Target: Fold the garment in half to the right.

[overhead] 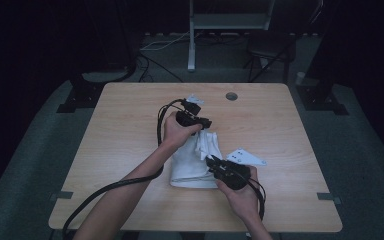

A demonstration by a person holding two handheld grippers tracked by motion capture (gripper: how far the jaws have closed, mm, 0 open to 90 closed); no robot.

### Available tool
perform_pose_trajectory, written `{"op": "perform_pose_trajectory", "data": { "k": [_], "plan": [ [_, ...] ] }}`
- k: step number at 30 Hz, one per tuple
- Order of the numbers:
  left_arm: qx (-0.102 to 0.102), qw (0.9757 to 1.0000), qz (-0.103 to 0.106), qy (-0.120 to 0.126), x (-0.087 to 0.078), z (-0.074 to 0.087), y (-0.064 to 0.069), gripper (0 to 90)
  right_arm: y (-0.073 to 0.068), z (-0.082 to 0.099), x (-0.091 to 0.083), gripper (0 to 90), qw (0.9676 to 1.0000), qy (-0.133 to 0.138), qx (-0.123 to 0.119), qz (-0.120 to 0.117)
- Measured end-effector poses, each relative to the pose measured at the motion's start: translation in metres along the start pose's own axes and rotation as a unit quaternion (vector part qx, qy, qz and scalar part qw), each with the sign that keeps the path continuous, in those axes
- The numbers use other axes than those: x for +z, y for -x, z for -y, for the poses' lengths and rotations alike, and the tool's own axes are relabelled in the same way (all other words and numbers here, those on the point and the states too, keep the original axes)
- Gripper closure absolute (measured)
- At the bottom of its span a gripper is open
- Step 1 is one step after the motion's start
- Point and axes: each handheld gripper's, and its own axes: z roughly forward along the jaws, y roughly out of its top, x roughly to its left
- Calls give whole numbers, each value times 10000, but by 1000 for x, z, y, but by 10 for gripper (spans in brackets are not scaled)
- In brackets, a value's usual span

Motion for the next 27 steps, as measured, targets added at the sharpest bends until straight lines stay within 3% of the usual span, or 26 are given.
{"op": "perform_pose_trajectory", "data": {
  "k": [27],
  "plan": [
    [54, 10000, 35, 24, 9, 3, 6, 757, 6, 13, -2, 798, 9997, -200, 42, 100]
  ]
}}
